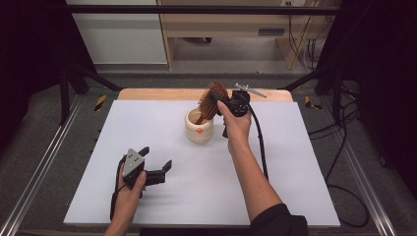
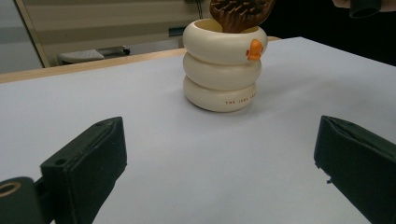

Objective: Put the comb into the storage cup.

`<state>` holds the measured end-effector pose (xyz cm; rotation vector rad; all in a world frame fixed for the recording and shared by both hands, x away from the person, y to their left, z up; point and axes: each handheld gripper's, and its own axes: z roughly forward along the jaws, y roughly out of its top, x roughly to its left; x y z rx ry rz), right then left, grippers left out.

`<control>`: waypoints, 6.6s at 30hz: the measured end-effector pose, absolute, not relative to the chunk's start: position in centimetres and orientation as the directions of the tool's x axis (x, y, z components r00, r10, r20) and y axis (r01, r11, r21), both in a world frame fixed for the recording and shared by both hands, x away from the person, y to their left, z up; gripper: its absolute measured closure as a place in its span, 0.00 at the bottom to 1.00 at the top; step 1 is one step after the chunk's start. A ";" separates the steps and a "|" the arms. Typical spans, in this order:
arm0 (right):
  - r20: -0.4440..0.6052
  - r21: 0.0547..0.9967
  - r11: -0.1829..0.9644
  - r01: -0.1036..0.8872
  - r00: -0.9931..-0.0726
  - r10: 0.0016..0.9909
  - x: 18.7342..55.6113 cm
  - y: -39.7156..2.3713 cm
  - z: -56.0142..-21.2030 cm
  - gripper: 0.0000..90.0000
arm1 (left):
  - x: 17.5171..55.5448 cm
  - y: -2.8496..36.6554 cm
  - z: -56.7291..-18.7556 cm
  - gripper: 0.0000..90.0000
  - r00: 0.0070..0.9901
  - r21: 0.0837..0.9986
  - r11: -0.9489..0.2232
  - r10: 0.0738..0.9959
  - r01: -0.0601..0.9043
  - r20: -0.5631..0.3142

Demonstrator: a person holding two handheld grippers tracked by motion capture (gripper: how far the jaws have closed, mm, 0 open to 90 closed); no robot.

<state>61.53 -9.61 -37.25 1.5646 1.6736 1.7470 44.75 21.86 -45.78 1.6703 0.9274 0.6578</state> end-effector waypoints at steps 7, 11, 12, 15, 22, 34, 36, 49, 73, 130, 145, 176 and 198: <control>0.504 0.829 -0.306 0.469 -0.386 0.773 61.6 -9.6 -37.3 0.52 | 44.7 21.9 -45.8 0.03 0.546 0.958 -0.133 0.837 0.252 -0.028; 0.508 0.827 -0.309 0.470 -0.388 0.769 61.6 -9.7 -37.2 0.51 | 44.8 21.9 -45.8 0.03 0.546 0.958 -0.131 0.837 0.254 -0.030; 0.509 0.827 -0.309 0.470 -0.390 0.768 61.6 -9.7 -37.2 0.51 | 44.8 21.9 -45.8 0.03 0.547 0.958 -0.131 0.836 0.255 -0.031; 0.512 0.825 -0.310 0.473 -0.392 0.764 61.6 -9.8 -37.2 0.50 | 44.8 21.9 -45.8 0.03 0.547 0.958 -0.131 0.836 0.255 -0.031; 0.507 0.827 -0.300 0.475 -0.403 0.762 61.6 -9.7 -37.2 0.45 | 44.8 21.8 -45.8 0.03 0.548 0.957 -0.134 0.836 0.257 -0.030; 0.470 0.844 -0.256 0.471 -0.423 0.774 61.6 -9.2 -37.1 0.33 | 44.8 21.8 -45.8 0.03 0.549 0.957 -0.134 0.835 0.257 -0.030; 0.466 0.846 -0.252 0.470 -0.423 0.777 61.6 -9.1 -37.0 0.31 | 44.8 21.8 -45.9 0.03 0.549 0.957 -0.134 0.835 0.257 -0.030; 0.370 0.877 -0.170 0.450 -0.405 0.836 61.2 -9.5 -36.0 0.16 | 44.7 21.8 -45.8 0.03 0.547 0.958 -0.136 0.837 0.254 -0.026; 0.307 0.916 -0.157 0.368 -0.392 0.868 59.8 -11.4 -34.0 0.09 | 44.8 22.3 -45.7 0.02 0.512 0.959 -0.108 0.858 0.260 -0.042; 0.099 0.988 -0.034 0.151 -0.442 0.891 55.5 -17.6 -30.9 0.04 | 42.6 30.4 -44.2 0.02 0.389 0.984 0.005 0.918 0.181 -0.076; 0.087 0.990 -0.024 0.139 -0.468 0.879 53.3 -19.7 -31.4 0.04 | 42.2 31.6 -44.7 0.02 0.374 0.983 0.041 0.921 0.181 -0.108; 0.105 0.991 -0.057 0.124 -0.418 0.902 49.9 -23.8 -34.6 0.04 | 42.4 32.6 -44.9 0.02 0.358 0.981 0.082 0.923 0.177 -0.142; 0.098 0.988 -0.043 0.146 -0.397 0.912 47.1 -26.5 -37.6 0.04 | 42.4 32.7 -45.0 0.02 0.356 0.982 0.076 0.925 0.174 -0.135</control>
